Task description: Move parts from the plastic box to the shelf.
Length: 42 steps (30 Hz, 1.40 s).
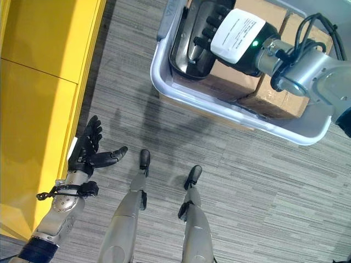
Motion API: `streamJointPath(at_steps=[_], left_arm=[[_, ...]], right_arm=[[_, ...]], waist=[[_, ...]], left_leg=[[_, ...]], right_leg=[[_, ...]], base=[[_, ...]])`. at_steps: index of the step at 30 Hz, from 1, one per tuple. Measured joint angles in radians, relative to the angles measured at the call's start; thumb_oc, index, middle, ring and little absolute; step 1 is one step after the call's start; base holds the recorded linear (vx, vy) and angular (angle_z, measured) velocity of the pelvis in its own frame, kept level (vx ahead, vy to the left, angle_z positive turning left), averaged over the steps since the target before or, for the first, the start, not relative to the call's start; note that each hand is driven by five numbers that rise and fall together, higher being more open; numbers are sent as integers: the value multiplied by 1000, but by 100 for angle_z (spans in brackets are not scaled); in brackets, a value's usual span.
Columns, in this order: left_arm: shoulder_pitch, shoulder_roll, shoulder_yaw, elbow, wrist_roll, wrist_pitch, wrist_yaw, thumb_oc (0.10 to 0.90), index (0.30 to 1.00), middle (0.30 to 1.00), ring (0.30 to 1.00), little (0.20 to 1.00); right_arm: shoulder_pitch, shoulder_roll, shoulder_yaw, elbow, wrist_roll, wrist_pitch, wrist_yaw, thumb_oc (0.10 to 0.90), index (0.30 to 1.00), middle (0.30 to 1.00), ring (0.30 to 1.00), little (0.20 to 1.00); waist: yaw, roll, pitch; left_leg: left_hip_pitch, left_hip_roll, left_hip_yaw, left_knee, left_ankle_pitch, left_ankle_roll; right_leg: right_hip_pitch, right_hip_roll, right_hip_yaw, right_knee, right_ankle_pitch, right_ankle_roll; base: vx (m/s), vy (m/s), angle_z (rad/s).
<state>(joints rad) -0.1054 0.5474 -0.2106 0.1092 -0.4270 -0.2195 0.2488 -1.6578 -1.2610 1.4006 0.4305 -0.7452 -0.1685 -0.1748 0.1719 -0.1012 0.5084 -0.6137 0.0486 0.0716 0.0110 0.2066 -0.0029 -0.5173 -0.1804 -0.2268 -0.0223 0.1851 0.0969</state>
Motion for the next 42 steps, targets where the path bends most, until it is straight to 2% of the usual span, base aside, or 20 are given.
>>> streamJointPath(at_steps=[6, 11, 16, 18, 21, 26, 27, 28, 31, 36, 39, 42], left_arm=[[-2, 0, 0, 0, 0, -4, 0, 900, 1000, 1000, 1000, 1000], [3, 0, 0, 1, 0, -8, 1, 900, 1000, 1000, 1000, 1000], [1, 0, -6, -3, -1, -11, 1, 900, 1000, 1000, 1000, 1000], [3, 1, -7, -7, -1, -24, 3, 900, 1000, 1000, 1000, 1000], [4, 1, -10, -9, -1, -26, 7, 900, 1000, 1000, 1000, 1000], [1, 1, -12, -31, -1, -31, 9, 900, 1000, 1000, 1000, 1000], [0, 1, -13, -31, -1, -30, 9, 900, 1000, 1000, 1000, 1000], [1, 1, -14, -31, -1, -30, 10, 900, 1000, 1000, 1000, 1000], [2, 1, -14, -31, -1, -32, 12, 900, 1000, 1000, 1000, 1000], [3, -2, -22, -31, -1, -33, 21, 900, 1000, 1000, 1000, 1000], [-1, -6, -22, -31, -1, -33, 23, 900, 1000, 1000, 1000, 1000], [-15, -6, -23, -30, -1, -33, 23, 900, 1000, 1000, 1000, 1000]], right_arm=[[5, 19, -5, 109, 1, 24, -22, 900, 1000, 1000, 1000, 1000], [24, 48, -11, 187, 1, 40, -38, 900, 1000, 1000, 1000, 1000], [45, 82, -27, 275, 1, 55, -56, 900, 1000, 1000, 1000, 1000], [44, 87, -74, 287, 4, 81, -82, 900, 1000, 1000, 1000, 1000], [32, 88, -80, 287, 4, 84, -84, 900, 1000, 1000, 1000, 1000], [-5, 96, -118, 289, 3, 109, -88, 900, 1000, 1000, 1000, 1000], [-9, 98, -119, 290, 2, 113, -87, 420, 327, 327, 327, 327], [-10, 98, -119, 290, 2, 117, -87, 400, 300, 300, 300, 300], [1, 127, -138, 332, 1, 133, -94, 400, 300, 300, 300, 300], [-7, 150, -167, 367, 4, 139, -128, 400, 300, 300, 300, 300], [-9, 156, -167, 367, 8, 141, -131, 400, 300, 300, 300, 300], [11, 155, -161, 359, 13, 142, -128, 400, 300, 300, 300, 300]], waist=[[22, 3, 1], [26, 15, 2], [36, 41, 6], [45, 62, 13], [39, 63, 12], [19, 63, 11], [19, 63, 11], [20, 63, 11], [20, 63, 10], [28, 69, 0], [44, 86, -9], [51, 87, -9]], left_leg=[[-23, -7, -3, 0, 0, 0], [-60, -14, -11, 0, 0, 0], [-103, -19, -26, 4, 1, 0], [-147, -21, -26, 18, 1, 1], [-168, -21, -27, 26, 1, 1], [-253, -24, -29, 55, -1, -10], [-261, -25, -30, 57, -1, -11], [-265, -26, -30, 57, -2, -10], [-279, -36, -53, 59, 0, -13], [-286, -39, -54, 62, 4, -18], [-280, -37, -56, 70, 16, -22], [-247, -37, -57, 69, 24, -7]], right_leg=[[-22, -7, -2, -3, -1, 5], [-54, -14, -10, -2, -4, 9], [-92, -20, -25, 14, -13, 15], [-148, -27, -22, 49, -23, 17], [-181, -32, -19, 83, -36, 16], [-301, -47, -1, 191, -69, 8], [-317, -50, 0, 205, -75, 7], [-326, -52, 2, 213, -77, 9], [-351, -58, 6, 241, -81, 7], [-368, -59, 20, 251, -80, 7], [-352, -56, 16, 248, -78, 5], [-306, -54, 4, 230, -73, 6]], base=[[5, 1, 2], [14, -11, 5], [2, 1, 6], [4, 3, -2], [0, 0, 0], [0, 0, 0], [0, 0, 0], [0, 0, 0], [-5, 12, 2], [-3, 2, -1], [0, 0, 0], [-24, -7, 4]])
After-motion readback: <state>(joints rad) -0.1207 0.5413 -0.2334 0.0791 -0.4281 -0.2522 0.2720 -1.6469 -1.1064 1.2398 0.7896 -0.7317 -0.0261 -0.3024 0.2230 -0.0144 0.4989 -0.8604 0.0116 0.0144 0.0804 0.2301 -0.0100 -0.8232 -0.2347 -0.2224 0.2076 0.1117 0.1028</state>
